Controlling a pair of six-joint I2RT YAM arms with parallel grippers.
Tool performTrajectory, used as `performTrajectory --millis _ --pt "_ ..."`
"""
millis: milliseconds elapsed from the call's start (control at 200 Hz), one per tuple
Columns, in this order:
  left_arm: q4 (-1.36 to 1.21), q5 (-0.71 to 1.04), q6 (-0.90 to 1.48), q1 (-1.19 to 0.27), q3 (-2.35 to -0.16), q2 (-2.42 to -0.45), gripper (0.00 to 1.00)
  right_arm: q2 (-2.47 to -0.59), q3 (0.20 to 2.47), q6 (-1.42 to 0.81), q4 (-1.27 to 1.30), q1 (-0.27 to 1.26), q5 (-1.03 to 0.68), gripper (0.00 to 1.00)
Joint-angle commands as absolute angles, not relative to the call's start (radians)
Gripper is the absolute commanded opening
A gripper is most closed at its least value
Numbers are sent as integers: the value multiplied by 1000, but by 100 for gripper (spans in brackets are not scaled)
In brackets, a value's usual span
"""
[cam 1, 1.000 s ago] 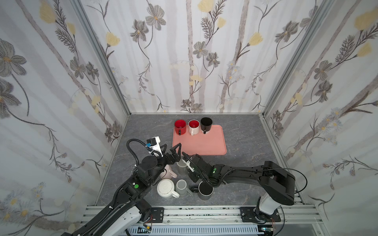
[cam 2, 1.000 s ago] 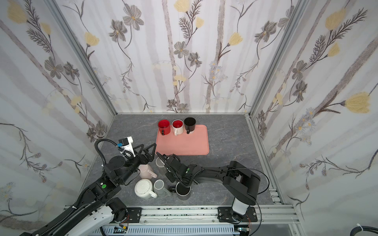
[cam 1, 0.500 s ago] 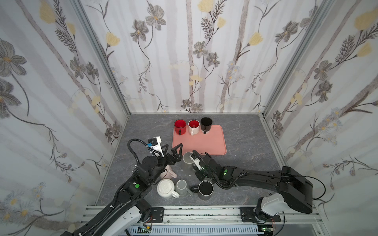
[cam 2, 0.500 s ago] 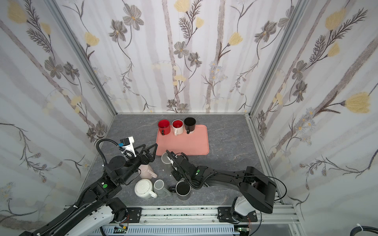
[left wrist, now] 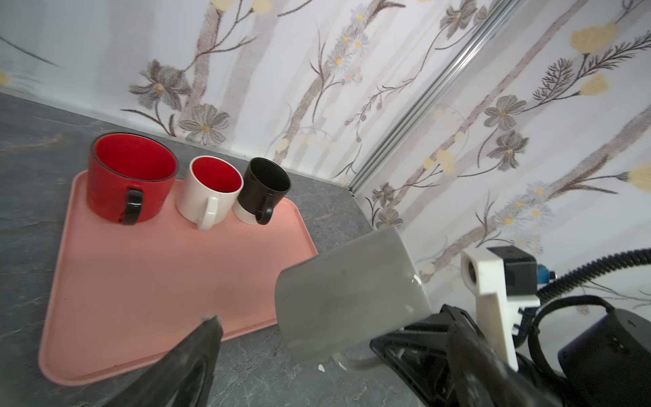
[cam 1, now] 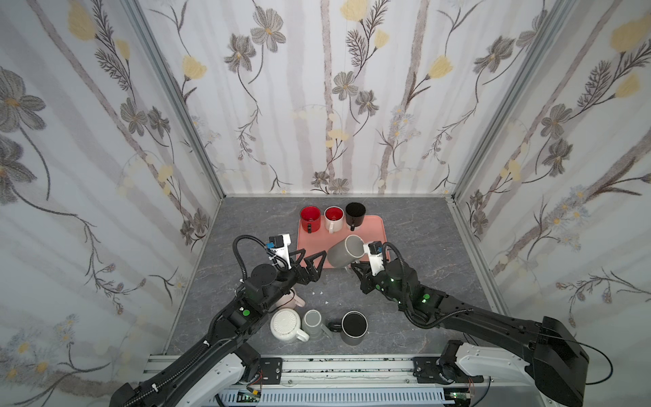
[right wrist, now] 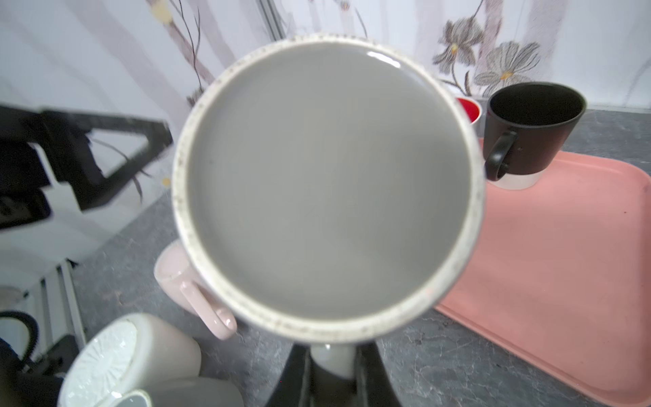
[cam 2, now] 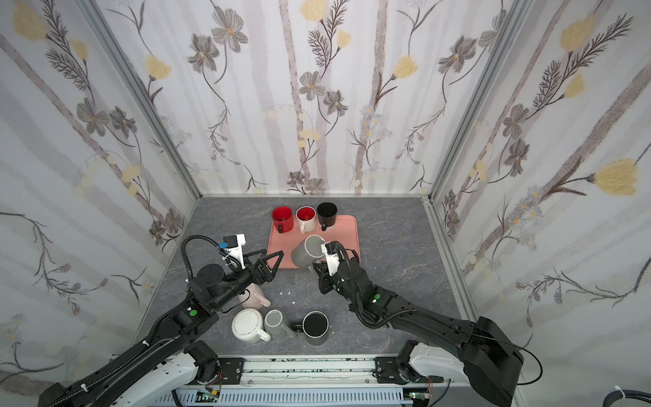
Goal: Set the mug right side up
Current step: 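Lift the grey mug and rotate its opening toward the left gripper, then grasp the grey mug's handle with the left gripper while the right gripper releases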
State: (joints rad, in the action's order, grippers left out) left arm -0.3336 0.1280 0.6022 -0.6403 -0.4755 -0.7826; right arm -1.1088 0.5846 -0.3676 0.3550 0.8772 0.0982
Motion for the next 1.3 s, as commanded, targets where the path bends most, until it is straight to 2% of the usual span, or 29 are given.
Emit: performTrajectory --millis 0,160,380,535,734,979,1174,1299 --pt "-542 288 663 -637 -456 -811 96 -1061 574 -460 657 847 26 0" --pt "-678 385 704 -638 -435 -855 84 -1027 556 -556 862 828 -33 0" --pt "-862 423 764 -638 -409 -902 55 -1089 602 -663 1054 792 -179 0" --pt "-1012 449 808 -639 -414 -955 52 -1159 620 -748 1183 813 -241 0" --pt "-1176 456 821 -649 -402 -970 52 -1201 634 -772 1224 875 -258 0" --pt "-1202 441 816 -651 -408 -979 34 -1238 624 -821 1291 897 -268 0" --pt "-1200 422 811 -652 -404 -971 32 -1271 614 -860 1332 908 -276 0" --pt "-1190 412 809 -650 -403 -968 23 -1293 613 -876 1348 914 -281 0"
